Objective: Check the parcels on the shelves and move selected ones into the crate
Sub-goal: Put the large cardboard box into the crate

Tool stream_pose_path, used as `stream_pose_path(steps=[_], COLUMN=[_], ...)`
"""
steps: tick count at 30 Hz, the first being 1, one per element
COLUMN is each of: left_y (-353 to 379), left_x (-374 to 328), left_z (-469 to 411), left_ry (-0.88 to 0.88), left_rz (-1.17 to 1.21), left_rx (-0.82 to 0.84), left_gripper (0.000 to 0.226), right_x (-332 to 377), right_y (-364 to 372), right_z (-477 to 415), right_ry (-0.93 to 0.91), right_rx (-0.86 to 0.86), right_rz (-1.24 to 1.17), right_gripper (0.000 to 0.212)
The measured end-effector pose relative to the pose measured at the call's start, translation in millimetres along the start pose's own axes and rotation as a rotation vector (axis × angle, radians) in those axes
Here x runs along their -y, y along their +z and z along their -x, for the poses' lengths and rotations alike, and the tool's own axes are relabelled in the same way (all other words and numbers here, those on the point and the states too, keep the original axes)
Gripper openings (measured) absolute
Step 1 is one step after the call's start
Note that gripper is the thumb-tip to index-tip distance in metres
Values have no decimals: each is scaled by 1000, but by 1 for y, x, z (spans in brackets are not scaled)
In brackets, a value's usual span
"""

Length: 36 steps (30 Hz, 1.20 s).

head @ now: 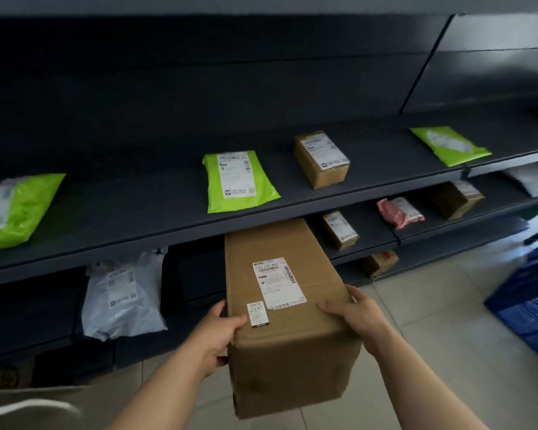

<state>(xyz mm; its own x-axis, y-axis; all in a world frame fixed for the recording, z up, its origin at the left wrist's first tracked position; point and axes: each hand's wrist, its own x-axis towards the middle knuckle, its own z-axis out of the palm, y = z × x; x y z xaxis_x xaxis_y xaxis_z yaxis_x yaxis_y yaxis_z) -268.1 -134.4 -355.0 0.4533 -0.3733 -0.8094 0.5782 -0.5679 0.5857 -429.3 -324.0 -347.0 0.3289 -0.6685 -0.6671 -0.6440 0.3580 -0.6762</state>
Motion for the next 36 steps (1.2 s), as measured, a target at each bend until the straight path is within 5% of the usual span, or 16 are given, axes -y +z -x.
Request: stream_pose_path(steps=[7,14,25,36], left_y=[29,122,358,594], left_x=[-24,-51,-87,-111], left_z=[36,67,85,93], left_ry=[5,67,193,214], left_rz=[-144,-307,-550,-536], left_rx=[181,319,462,557], left_gripper=[70,39,41,49], right_x=[-9,-39,-98,-129], right_y=[-54,-142,-335,-548], right_z=[62,98,103,62], right_ry=[46,74,93,66], right_rx=[-124,-294,-476,-609], right_rz=[-107,-248,-474,-548], right_gripper=[84,86,75,71])
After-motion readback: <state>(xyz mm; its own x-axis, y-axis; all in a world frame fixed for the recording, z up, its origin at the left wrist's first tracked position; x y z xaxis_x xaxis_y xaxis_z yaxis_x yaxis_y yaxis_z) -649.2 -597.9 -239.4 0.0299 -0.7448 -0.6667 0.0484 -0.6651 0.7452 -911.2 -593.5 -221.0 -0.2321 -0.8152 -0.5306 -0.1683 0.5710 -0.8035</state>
